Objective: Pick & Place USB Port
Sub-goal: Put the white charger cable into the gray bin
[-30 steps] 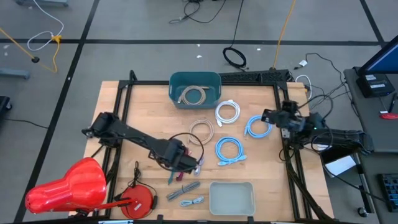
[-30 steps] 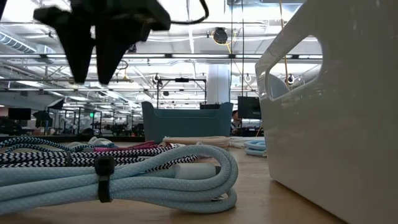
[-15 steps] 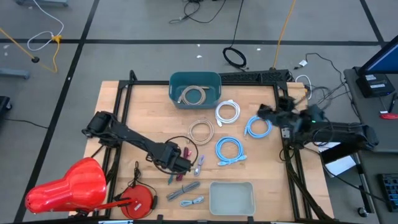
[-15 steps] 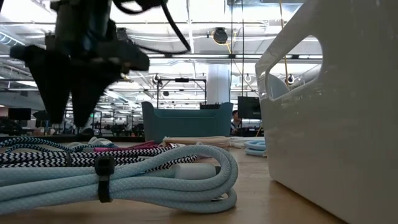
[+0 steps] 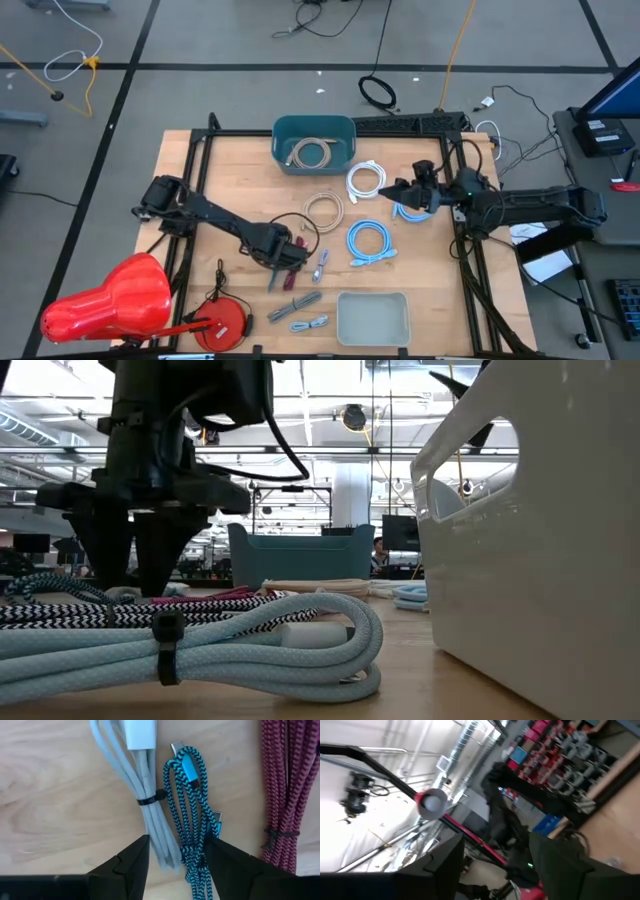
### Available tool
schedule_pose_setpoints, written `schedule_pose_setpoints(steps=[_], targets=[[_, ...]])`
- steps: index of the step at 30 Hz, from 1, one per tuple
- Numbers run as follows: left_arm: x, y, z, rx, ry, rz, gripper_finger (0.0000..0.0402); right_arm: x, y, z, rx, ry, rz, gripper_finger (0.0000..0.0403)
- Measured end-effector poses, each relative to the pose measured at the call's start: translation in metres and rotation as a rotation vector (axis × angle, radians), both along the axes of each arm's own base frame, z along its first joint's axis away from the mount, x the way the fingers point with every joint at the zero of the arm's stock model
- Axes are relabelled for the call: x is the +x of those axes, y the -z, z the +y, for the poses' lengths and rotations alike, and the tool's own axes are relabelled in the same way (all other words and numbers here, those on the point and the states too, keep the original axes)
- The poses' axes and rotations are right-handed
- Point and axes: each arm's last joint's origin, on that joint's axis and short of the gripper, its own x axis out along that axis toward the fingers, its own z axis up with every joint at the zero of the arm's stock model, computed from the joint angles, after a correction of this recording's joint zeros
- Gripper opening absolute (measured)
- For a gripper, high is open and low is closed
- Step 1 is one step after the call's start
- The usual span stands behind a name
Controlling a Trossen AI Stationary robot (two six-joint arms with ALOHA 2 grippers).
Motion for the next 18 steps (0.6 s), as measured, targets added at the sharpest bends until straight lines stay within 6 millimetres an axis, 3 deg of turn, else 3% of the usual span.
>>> schedule_pose_setpoints(steps=[8, 16, 18], targets=[[0.003, -0.003, 0.003, -0.012, 0.025, -0.036, 0.0113, -0.002, -0.005, 0.0, 0.01, -0.009, -0.047, 0.0215], [-0.007, -0.026, 0.004, -0.005, 0.018, -0.067, 0.0015, -0.002, -0.005, 0.001, 0.03, -0.02, -0.05, 0.0212], [-0.01, -0.033, 0.006, 0.0, 0.01, -0.08, 0.001, -0.002, -0.005, 0.001, 0.03, -0.021, -0.049, 0.0212]])
